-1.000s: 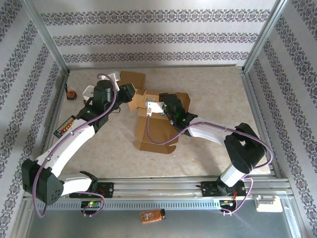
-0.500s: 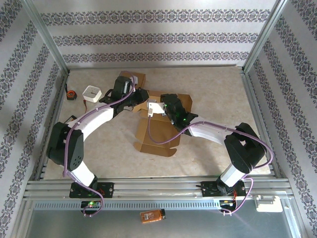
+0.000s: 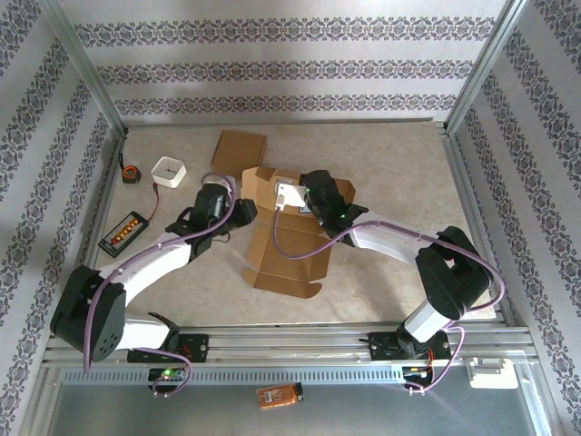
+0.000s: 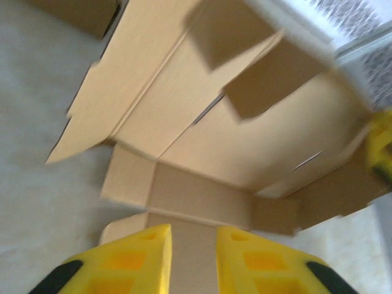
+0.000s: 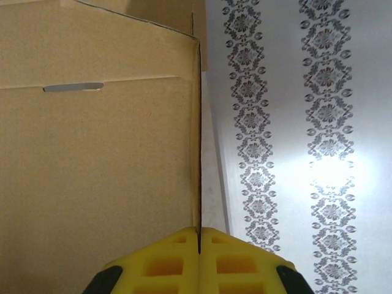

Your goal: Fold the paper box

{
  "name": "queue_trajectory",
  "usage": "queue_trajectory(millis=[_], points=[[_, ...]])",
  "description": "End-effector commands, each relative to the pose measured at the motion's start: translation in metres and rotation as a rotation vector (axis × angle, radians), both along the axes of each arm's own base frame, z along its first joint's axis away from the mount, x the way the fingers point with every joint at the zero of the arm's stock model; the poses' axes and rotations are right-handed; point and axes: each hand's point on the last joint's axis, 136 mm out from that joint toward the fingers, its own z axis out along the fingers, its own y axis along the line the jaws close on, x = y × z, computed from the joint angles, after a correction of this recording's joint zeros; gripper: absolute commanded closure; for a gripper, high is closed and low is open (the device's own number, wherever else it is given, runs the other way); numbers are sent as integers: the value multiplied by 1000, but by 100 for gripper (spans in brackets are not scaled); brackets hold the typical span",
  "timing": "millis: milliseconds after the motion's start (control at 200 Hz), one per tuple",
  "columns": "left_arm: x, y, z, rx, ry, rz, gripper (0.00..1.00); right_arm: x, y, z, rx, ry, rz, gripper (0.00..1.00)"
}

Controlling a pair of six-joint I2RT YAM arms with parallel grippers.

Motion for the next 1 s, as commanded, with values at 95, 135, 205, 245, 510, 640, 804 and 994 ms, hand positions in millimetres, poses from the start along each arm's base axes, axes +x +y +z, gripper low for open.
queue_trajectory(millis=[95, 135, 205, 245, 510, 640, 804, 994], points=[[10, -4, -53, 222, 51, -56, 65, 0, -2, 10, 40, 13, -6, 100], [15, -6, -59, 246, 62, -62, 63, 0, -2, 10, 41, 15, -4, 100], [25, -10, -68, 268, 68, -74, 60, -1, -2, 9, 38, 19, -2, 100], [30, -12, -73, 282, 71, -78, 56, -2, -2, 9, 34, 19, 2, 100], [49, -25, -95, 317, 107, -135, 45, -4, -2, 9, 26, 21, 4, 100], [43, -57, -87, 166, 109, -249, 57, -1, -3, 10, 27, 16, -11, 100], [38, -67, -76, 75, 115, -261, 63, 2, -1, 11, 25, 9, -30, 100], [37, -89, -47, -121, 81, -299, 66, 6, -1, 12, 26, 2, -43, 100]])
